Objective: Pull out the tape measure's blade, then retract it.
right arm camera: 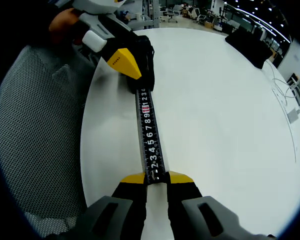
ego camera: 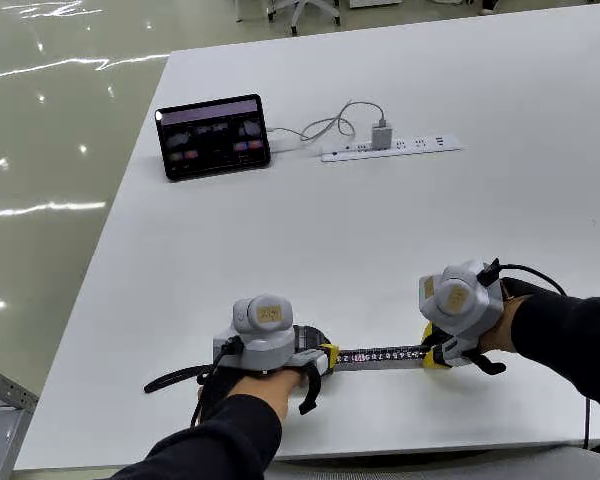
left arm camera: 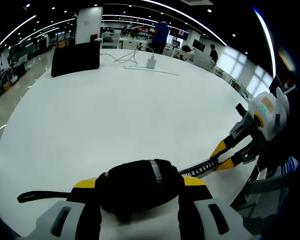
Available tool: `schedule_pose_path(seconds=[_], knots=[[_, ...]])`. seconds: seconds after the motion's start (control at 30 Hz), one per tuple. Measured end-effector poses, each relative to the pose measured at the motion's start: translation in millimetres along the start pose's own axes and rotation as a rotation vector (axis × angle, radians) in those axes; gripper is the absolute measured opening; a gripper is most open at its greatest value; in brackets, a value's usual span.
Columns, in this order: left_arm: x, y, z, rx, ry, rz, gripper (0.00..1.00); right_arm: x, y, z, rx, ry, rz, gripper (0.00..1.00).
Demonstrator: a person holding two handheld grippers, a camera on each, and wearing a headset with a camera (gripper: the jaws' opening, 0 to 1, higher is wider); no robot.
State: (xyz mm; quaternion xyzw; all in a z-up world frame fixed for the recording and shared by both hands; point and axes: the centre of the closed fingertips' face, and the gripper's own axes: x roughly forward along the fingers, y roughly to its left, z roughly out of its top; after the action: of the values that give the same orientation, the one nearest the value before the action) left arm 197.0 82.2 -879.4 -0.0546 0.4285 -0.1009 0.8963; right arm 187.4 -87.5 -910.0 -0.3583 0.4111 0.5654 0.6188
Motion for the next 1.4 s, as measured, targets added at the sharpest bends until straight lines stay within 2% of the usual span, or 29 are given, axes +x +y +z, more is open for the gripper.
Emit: schedule_pose_path(seconds=[1.4], knots=[[0.1,0.5,-0.1,0.002,0.001,-0.001,0.58,9.0,4.5,23.2,-0.013,-0.019,0.001,0.11]])
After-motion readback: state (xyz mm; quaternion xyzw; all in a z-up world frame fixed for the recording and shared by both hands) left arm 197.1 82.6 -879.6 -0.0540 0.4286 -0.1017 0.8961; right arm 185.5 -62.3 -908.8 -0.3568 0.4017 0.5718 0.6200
